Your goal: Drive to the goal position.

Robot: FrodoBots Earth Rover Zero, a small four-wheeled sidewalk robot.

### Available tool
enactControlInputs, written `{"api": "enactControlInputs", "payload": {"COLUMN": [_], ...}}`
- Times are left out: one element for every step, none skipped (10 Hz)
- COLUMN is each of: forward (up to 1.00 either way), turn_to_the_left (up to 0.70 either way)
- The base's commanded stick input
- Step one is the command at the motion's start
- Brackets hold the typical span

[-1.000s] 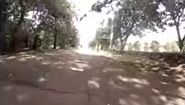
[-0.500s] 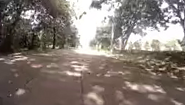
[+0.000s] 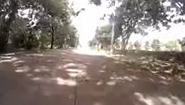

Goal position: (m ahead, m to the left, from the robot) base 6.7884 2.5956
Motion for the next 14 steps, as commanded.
{"api": "enactControlInputs", "payload": {"forward": [1.00,1.00,1.00,1.00,1.00,1.00,1.00,1.00,1.00,1.00,1.00,1.00,1.00,1.00], "turn_to_the_left": [0.00,0.00,0.00,0.00,0.00,0.00,0.00,0.00,0.00,0.00,0.00,0.00,0.00,0.00]}}
